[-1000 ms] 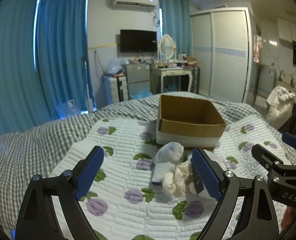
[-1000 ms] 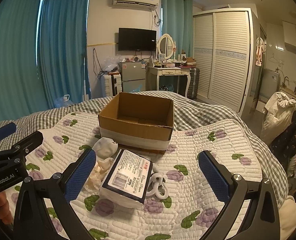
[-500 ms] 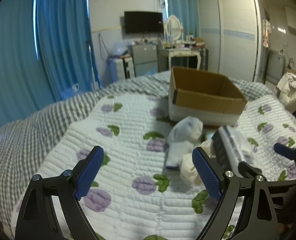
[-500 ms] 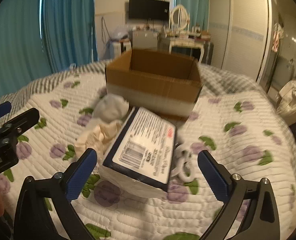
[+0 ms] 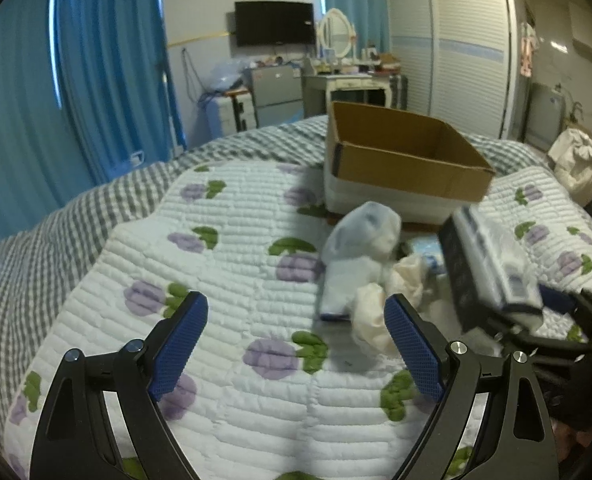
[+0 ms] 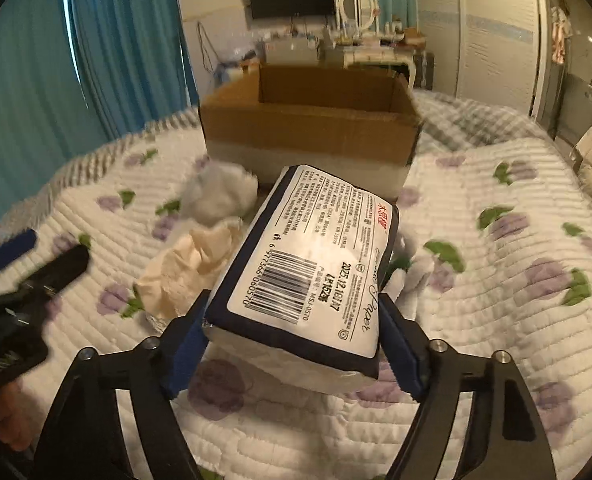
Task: Organize soft objects
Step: 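Grasp the white barcode tissue pack with the right gripper while the left gripper grasps the cream lace underwear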
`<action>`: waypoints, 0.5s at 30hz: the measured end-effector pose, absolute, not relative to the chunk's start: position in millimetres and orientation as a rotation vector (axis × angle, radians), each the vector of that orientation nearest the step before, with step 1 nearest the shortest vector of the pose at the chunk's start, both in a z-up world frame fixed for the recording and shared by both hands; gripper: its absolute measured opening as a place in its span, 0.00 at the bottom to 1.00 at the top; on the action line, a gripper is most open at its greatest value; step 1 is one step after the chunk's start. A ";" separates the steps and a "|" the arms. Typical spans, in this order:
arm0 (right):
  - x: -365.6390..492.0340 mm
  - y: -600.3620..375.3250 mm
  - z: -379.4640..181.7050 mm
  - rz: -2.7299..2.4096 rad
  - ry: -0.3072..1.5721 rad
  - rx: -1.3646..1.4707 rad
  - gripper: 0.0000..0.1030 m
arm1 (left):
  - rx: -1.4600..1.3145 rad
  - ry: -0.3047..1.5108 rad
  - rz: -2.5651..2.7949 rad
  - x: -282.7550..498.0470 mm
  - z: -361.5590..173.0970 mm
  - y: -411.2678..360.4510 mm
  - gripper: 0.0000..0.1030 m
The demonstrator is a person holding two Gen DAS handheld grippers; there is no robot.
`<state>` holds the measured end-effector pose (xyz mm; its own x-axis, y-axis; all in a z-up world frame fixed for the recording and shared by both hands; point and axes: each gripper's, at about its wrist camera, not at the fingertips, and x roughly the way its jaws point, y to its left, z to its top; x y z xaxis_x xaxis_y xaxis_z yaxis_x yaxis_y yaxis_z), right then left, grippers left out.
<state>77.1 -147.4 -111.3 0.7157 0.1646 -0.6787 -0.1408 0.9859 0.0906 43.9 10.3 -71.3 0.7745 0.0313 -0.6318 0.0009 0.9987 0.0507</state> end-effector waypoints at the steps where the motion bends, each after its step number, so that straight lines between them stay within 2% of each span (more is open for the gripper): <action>1: 73.1 -148.9 -105.4 0.165 0.732 0.028 0.74 | 0.044 0.699 0.007 44.7 -71.4 7.0 0.89; 7: 57.5 -170.2 -73.2 0.143 0.640 0.032 0.74 | 0.015 0.768 -0.085 50.6 -81.8 -17.1 0.86; 15: 62.9 -192.9 -73.3 0.099 0.651 0.043 0.74 | 0.004 0.821 -0.076 82.9 -106.1 -33.8 0.85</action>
